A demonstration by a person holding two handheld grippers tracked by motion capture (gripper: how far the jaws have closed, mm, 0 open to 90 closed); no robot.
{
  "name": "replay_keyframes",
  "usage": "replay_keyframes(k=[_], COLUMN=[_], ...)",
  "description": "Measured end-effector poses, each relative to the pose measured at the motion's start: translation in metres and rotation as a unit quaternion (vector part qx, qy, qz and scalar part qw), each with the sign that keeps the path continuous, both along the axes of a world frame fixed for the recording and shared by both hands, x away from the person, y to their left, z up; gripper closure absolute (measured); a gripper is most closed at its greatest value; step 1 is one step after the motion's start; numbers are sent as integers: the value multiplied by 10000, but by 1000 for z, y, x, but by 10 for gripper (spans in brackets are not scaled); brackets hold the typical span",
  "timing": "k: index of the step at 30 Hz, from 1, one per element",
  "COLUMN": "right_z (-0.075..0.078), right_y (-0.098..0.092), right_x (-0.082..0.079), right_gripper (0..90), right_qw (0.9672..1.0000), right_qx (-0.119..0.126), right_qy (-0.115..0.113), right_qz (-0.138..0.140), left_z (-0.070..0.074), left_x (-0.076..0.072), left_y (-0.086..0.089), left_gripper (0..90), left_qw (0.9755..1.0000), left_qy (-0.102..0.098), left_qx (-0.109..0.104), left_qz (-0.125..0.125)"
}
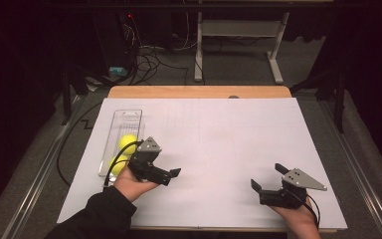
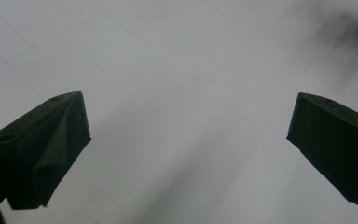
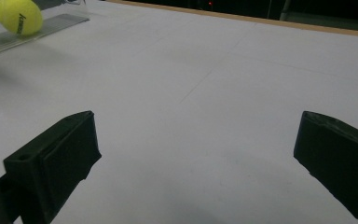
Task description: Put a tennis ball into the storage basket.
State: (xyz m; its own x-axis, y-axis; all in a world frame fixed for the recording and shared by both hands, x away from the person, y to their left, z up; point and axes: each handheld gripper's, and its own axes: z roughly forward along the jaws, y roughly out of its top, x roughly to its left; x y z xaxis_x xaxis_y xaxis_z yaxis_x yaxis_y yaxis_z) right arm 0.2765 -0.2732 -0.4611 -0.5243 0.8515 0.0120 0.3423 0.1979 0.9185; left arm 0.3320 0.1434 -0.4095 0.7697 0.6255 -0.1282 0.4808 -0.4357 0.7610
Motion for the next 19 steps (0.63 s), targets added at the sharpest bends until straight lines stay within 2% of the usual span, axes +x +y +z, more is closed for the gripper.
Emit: replay_keyframes(k=[3,6,9,12,14,16,19], right_z=[0,-1,-1,-1,-2,-2,-3], right_y=[0,-2,-5,-9,-11,-12,-12], right_x=[-1,-2,-4,-6,-7,-6,-5], right_gripper=[0,0,0,0,0,0,0], right_qw=[10000,9999,9998,9994,9992,9990,9988], right_qx=[24,77,159,242,278,291,305], right_qy=[-20,-63,-80,-151,-170,-185,-191], right_qz=[-7,-43,-119,-184,-243,-294,-338], left_z=[-4,-9,-16,-19,-18,-18,-20], left_x=[-5,-10,-13,-17,-20,-21,-21], left_y=[8,19,27,31,36,42,46], left_gripper=[1,1,2,2,2,2,2], left_qw=[9989,9947,9911,9887,9852,9820,9821], left_qy=[-275,-475,-587,-765,-989,-1120,-1125], left_qx=[-364,-848,-1113,-1209,-1343,-1450,-1434], left_qz=[125,338,441,435,400,467,484])
